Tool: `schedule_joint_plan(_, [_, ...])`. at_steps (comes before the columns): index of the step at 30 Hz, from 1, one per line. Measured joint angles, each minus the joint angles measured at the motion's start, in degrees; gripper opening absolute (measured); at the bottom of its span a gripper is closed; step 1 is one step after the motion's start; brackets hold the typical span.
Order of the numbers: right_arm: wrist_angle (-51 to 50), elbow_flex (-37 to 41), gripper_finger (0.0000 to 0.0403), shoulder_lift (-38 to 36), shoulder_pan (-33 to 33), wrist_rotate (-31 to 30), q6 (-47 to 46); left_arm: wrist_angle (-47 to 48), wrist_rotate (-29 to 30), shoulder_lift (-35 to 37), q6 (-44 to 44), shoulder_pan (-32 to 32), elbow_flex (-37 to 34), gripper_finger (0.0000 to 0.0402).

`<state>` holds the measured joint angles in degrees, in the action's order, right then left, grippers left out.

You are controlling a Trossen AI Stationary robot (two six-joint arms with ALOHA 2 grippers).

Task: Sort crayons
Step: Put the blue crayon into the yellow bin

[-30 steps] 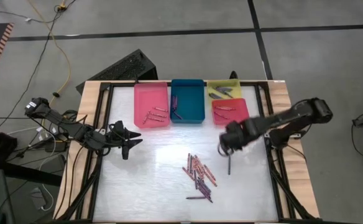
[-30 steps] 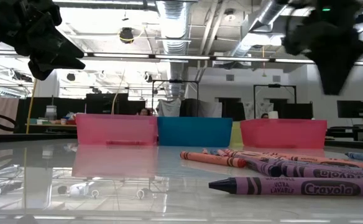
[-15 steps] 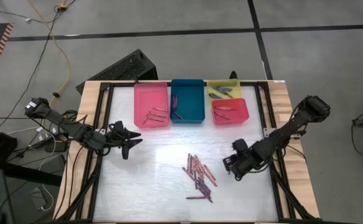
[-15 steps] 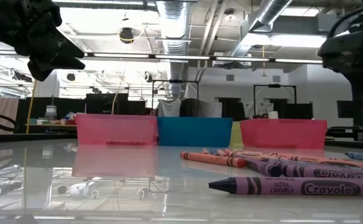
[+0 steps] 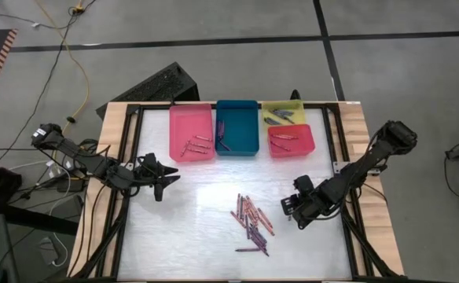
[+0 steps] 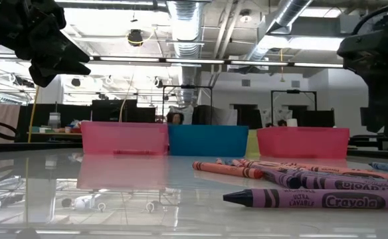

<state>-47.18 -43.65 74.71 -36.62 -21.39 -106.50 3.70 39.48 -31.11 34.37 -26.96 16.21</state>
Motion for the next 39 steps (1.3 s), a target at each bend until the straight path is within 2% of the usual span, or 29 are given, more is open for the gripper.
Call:
schedule_joint_plan(6, [1.8, 0.0, 0.0127, 5.7, -0.2, 0.6, 0.1, 0.0, 0.1, 0.0, 0.4, 0.0, 0.0, 0.0139])
schedule_joint_plan(10, [4.8, -0.2, 0.0127, 11.8, -0.1, 5.0, 1.8, -0.1, 0.3, 0.0, 2.3, 0.0, 0.0, 0.0139])
schedule_joint_plan(16, [6.0, -0.3, 0.0127, 17.8, -0.2, 6.4, 1.9, -0.2, 0.4, 0.0, 3.8, 0.0, 0.0, 0.0139])
schedule_joint_plan(22, [5.9, -0.3, 0.0106, 17.5, 0.0, 8.1, 3.1, -0.1, 0.3, 0.0, 3.9, 0.0, 0.0, 0.0139])
schedule_joint_plan(33, [5.7, -0.2, 0.0008, 16.8, 2.1, 8.7, 6.2, 2.9, 1.9, 0.0, 4.1, 0.0, 0.0, 0.0139])
schedule_joint_plan(39, [5.5, -1.9, 0.0007, 16.9, 7.3, 7.7, 15.4, 3.4, 1.9, 0.0, 4.7, 0.0, 0.0, 0.0139])
